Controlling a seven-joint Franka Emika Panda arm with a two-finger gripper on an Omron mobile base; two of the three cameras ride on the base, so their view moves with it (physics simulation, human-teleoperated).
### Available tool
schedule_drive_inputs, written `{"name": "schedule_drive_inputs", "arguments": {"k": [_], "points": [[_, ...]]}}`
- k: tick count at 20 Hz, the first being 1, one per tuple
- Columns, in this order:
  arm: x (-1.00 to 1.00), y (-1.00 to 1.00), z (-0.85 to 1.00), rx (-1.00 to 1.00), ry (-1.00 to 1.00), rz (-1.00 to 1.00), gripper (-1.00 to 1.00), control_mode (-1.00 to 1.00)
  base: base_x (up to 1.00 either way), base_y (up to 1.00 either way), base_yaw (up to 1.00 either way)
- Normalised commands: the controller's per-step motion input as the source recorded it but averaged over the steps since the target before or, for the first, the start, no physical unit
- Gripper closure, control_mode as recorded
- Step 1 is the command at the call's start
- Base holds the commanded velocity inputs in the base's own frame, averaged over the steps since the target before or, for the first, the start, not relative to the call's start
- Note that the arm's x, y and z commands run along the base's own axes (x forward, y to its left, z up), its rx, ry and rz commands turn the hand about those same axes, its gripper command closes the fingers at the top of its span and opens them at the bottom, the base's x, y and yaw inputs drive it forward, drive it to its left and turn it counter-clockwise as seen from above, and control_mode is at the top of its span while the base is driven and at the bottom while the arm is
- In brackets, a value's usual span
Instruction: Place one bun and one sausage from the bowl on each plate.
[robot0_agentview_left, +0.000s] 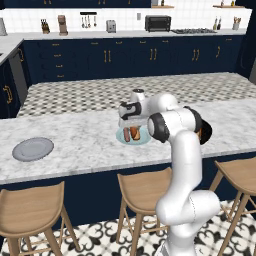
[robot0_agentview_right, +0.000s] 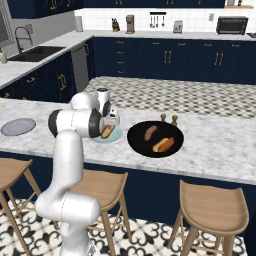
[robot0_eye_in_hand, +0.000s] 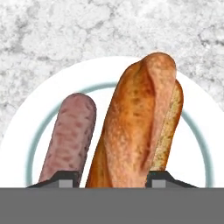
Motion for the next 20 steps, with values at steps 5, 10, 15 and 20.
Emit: {"name": "schedule_drive_inputs", "arguments": {"k": [5,10,15,20], "points": [[0.0,0.0,-0.05,0.0,0.0,0.0,-1.0,-1.0,0.0,0.0,0.0],[-0.02,0.0,0.08,-0.01,0.0,0.0,-1.0,-1.0,0.0,0.0,0.0],[-0.28,0.0,0.44,-0.04,-0.07,-0.01,-1.0,-1.0,0.0,0.0,0.0],[-0.77,-0.45,0.49,0.0,-0.31,-0.09,-1.0,-1.0,0.0,0.0,0.0]]}}
